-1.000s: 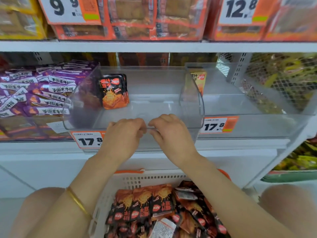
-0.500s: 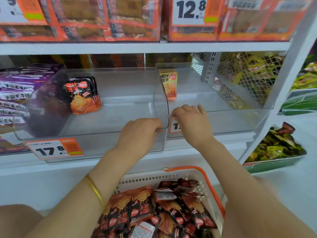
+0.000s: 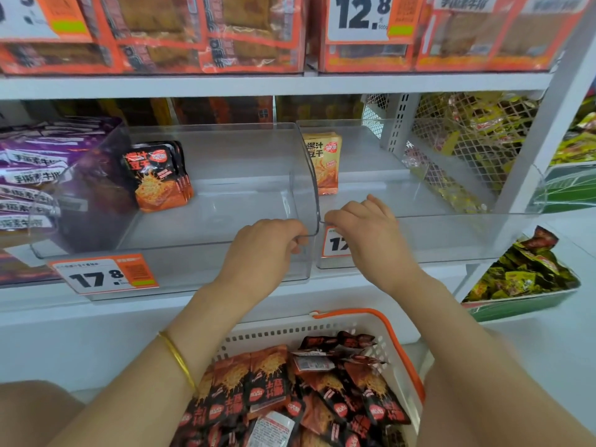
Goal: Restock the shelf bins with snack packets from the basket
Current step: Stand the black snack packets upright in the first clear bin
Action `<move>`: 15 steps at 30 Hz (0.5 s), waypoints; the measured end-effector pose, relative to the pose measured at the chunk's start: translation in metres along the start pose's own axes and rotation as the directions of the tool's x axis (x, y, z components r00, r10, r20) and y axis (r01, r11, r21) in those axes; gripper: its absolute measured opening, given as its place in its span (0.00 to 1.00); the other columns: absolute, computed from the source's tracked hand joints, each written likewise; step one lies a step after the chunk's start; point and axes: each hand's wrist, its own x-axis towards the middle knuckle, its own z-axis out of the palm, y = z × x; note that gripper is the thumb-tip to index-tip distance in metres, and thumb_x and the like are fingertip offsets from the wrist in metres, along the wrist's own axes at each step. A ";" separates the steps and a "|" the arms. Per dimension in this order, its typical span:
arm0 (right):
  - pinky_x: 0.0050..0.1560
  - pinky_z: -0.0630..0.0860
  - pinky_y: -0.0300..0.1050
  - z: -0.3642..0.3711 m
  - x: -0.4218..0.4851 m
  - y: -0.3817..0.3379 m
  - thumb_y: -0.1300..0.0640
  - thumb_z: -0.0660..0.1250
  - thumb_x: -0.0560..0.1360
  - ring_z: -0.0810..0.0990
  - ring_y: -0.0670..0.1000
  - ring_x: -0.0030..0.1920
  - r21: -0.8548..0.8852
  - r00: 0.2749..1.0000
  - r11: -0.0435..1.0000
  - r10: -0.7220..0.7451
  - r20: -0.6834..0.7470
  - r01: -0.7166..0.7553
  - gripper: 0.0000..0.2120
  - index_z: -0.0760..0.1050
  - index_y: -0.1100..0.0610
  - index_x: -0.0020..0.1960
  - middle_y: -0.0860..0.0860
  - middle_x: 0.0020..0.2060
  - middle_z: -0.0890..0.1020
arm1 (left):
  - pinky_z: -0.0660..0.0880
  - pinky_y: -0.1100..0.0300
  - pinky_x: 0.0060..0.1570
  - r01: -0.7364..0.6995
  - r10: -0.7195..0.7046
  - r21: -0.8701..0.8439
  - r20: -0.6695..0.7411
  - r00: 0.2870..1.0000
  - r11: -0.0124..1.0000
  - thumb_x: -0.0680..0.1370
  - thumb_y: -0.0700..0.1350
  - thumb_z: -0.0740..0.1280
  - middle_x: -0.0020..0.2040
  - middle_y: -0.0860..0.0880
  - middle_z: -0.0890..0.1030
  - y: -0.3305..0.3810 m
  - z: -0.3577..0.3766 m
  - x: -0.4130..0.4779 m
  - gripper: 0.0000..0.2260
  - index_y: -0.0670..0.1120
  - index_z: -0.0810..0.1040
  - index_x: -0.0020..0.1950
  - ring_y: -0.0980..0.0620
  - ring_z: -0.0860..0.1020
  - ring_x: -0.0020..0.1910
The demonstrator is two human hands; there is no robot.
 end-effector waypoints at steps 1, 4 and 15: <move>0.60 0.69 0.62 -0.002 -0.004 -0.003 0.73 0.63 0.57 0.78 0.57 0.35 0.000 1.000 1.000 -0.002 0.003 0.002 0.23 0.81 0.58 0.48 0.53 0.35 0.78 | 0.73 0.52 0.53 -0.005 0.005 -0.002 -0.001 1.000 1.000 0.77 0.33 0.60 0.52 0.52 0.82 -0.001 0.001 -0.001 0.12 0.46 0.78 0.52 0.51 0.79 0.52; 0.62 0.66 0.62 -0.006 -0.015 -0.006 0.72 0.62 0.59 0.78 0.57 0.36 0.000 1.000 1.000 -0.013 0.017 0.013 0.22 0.81 0.57 0.48 0.52 0.35 0.78 | 0.73 0.51 0.52 -0.026 0.026 0.005 -0.015 1.000 1.000 0.77 0.33 0.60 0.50 0.50 0.83 -0.003 0.003 -0.008 0.11 0.45 0.79 0.52 0.49 0.78 0.51; 0.66 0.66 0.61 -0.017 -0.026 -0.018 0.61 0.56 0.70 0.78 0.61 0.46 0.066 0.998 0.996 0.056 -0.022 -0.054 0.17 0.79 0.60 0.53 0.56 0.43 0.81 | 0.66 0.51 0.56 -0.078 0.107 0.145 -0.203 0.973 0.986 0.74 0.33 0.63 0.56 0.46 0.79 0.010 0.007 -0.027 0.16 0.45 0.77 0.59 0.43 0.73 0.57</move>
